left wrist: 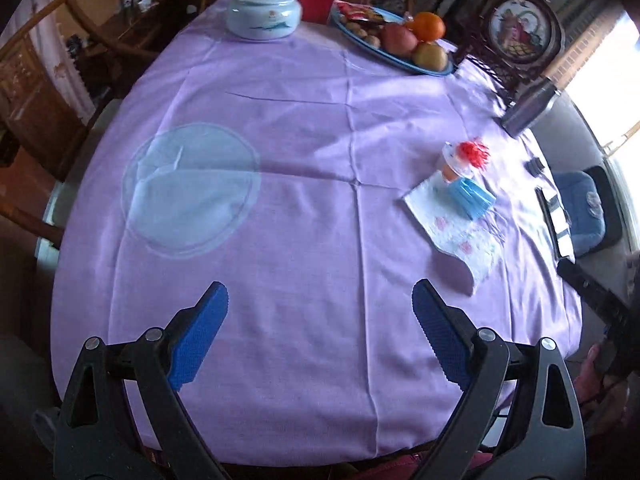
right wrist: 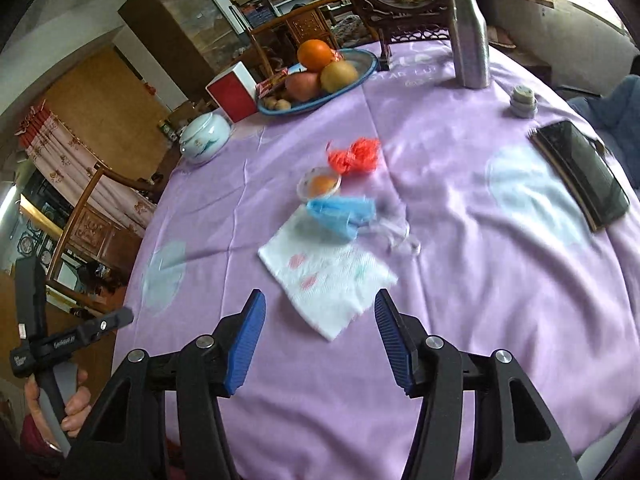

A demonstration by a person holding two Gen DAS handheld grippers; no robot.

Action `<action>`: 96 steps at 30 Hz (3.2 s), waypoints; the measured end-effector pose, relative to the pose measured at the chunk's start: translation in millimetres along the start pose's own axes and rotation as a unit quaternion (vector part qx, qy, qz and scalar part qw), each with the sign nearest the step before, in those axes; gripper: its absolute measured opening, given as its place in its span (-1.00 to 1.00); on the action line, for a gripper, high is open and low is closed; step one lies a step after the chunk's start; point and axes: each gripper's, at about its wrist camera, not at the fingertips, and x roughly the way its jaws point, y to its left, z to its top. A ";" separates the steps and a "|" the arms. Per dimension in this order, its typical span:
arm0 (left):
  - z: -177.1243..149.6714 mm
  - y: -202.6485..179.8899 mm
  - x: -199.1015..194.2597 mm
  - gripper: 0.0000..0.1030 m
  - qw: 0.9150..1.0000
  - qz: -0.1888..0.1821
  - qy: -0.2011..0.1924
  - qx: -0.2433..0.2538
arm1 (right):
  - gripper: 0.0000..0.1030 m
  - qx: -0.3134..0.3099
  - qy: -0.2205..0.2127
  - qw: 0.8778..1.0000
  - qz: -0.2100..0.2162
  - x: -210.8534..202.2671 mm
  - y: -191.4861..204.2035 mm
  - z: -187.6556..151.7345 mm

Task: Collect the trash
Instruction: 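Bring both open grippers back over the table trash, then grasp the blue face mask with the right gripper while left gripper grasps the clear cup, then carry the clear cup and blue mask in both grippers to the wastebasket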

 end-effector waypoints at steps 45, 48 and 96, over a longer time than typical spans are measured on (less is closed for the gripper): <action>108.1 -201.1 166.3 0.76 0.990 0.011 0.051 0.131 | -0.74 0.030 -0.018 0.997 -0.071 -42.8 -151.4 15.4; 107.4 -206.3 176.1 0.76 0.988 0.019 0.054 0.142 | -0.72 0.039 -0.021 0.996 -0.075 -46.3 -157.4 10.8; 11.8 68.2 -96.6 0.08 0.979 0.093 -0.146 -0.105 | -0.81 -0.082 -0.026 0.992 0.092 10.2 55.7 47.4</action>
